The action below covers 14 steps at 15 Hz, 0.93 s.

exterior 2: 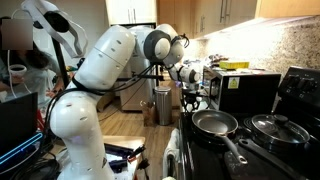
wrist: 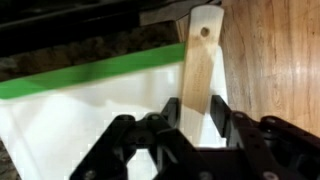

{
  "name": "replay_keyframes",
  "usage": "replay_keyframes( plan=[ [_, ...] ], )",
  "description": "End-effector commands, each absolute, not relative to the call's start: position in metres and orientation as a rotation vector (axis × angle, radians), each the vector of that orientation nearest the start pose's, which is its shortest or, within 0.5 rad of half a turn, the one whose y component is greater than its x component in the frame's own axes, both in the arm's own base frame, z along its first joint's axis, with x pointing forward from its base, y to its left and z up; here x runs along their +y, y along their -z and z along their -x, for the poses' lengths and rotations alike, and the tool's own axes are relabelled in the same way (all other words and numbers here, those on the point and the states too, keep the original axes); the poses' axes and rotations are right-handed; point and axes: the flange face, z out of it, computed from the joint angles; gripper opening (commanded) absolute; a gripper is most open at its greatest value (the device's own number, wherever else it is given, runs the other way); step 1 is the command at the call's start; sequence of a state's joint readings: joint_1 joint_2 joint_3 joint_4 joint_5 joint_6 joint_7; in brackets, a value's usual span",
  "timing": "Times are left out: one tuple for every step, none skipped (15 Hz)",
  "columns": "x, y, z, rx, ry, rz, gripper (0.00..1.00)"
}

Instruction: Put the spatula into the black pot.

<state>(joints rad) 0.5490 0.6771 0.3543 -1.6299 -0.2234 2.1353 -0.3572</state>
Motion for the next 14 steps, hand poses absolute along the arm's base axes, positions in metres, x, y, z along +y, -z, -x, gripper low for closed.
replay_keyframes(
  plan=[
    [0.51, -0.226, -0.436, -1.937, -0.24, 2.463, 0.1],
    [0.509, -0.229, -0.433, -1.96, -0.302, 2.456, 0.05],
    [0.51, -0.231, -0.43, -1.977, -0.337, 2.45, 0.07],
    [0.511, -0.234, -0.427, -2.0, -0.399, 2.455, 0.07],
    [0.516, -0.237, -0.426, -2.028, -0.395, 2.443, 0.07],
    [0.521, -0.24, -0.426, -2.048, -0.385, 2.447, 0.07],
    [0.525, -0.245, -0.426, -2.072, -0.386, 2.452, 0.07],
    [0.527, -0.248, -0.427, -2.094, -0.394, 2.45, 0.07],
    [0.531, -0.25, -0.427, -2.116, -0.394, 2.447, 0.07],
    [0.533, -0.251, -0.428, -2.13, -0.398, 2.449, 0.07],
    [0.535, -0.252, -0.429, -2.148, -0.407, 2.445, 0.07],
    [0.536, -0.255, -0.43, -2.161, -0.416, 2.45, 0.07],
    [0.537, -0.259, -0.432, -2.172, -0.42, 2.462, 0.07],
    [0.535, -0.265, -0.433, -2.174, -0.429, 2.477, 0.07]
  ],
)
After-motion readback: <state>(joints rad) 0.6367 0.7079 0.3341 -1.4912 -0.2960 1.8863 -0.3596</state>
